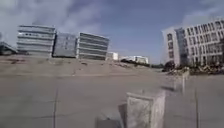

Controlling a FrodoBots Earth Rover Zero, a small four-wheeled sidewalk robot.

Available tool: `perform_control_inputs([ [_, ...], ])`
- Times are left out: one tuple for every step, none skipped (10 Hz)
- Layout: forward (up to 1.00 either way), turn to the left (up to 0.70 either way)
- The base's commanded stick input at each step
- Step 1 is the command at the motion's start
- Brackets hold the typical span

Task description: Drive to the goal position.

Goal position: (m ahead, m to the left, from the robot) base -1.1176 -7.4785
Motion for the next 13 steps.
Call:
perform_control_inputs([
  [0.60, 0.49],
  [0.70, 0.35],
  [0.70, 0.32],
  [0.70, 0.24],
  [0.70, 0.08],
  [0.70, 0.00],
  [0.70, 0.00],
  [0.70, 0.00],
  [0.70, 0.00],
  [0.70, 0.00],
  [0.70, 0.02],
  [0.70, 0.07],
  [0.70, 0.13],
])
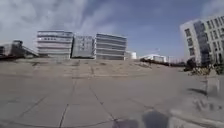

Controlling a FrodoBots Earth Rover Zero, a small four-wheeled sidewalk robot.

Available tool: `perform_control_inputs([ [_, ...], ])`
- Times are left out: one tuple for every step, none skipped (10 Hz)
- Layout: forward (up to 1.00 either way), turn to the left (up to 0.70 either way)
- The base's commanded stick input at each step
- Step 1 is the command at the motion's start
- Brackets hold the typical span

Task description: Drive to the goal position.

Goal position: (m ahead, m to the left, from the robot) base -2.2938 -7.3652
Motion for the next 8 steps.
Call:
perform_control_inputs([
  [0.70, 0.24],
  [0.70, 0.35],
  [0.70, 0.35],
  [0.70, 0.35],
  [0.70, 0.34],
  [0.70, 0.31],
  [0.70, 0.24],
  [0.70, 0.10],
])
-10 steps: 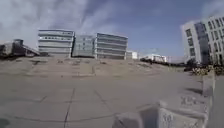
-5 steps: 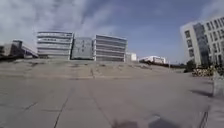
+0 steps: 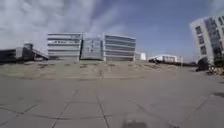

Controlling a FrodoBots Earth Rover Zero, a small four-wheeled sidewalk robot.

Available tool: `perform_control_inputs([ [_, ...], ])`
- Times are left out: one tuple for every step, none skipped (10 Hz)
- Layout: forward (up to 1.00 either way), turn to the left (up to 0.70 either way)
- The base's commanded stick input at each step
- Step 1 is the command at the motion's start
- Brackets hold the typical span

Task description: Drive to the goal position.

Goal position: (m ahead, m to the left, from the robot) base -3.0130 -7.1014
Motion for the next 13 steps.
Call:
perform_control_inputs([
  [0.70, 0.00],
  [0.70, 0.00],
  [0.70, 0.00],
  [0.70, 0.00],
  [0.70, 0.00],
  [0.70, 0.06],
  [0.70, 0.16],
  [0.70, 0.26],
  [0.70, 0.34],
  [0.70, 0.35],
  [0.70, 0.35],
  [0.70, 0.35],
  [0.70, 0.35],
])
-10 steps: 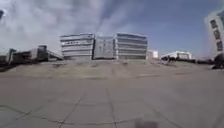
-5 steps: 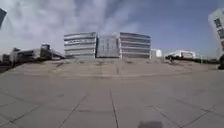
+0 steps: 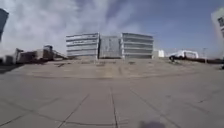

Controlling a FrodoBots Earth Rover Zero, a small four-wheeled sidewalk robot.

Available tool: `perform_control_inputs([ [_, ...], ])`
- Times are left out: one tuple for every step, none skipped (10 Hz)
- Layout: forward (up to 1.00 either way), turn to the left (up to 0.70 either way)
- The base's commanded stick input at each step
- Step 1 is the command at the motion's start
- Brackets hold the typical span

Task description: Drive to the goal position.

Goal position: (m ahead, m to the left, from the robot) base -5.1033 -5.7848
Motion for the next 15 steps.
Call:
perform_control_inputs([
  [0.70, 0.35],
  [0.70, 0.35],
  [0.70, 0.35],
  [0.70, 0.35],
  [0.70, 0.35],
  [0.70, 0.35],
  [0.70, 0.35],
  [0.70, 0.35],
  [0.70, 0.35],
  [0.70, 0.24],
  [0.70, 0.14],
  [0.70, 0.04],
  [0.70, 0.00],
  [0.70, 0.00],
  [0.70, 0.00],
])
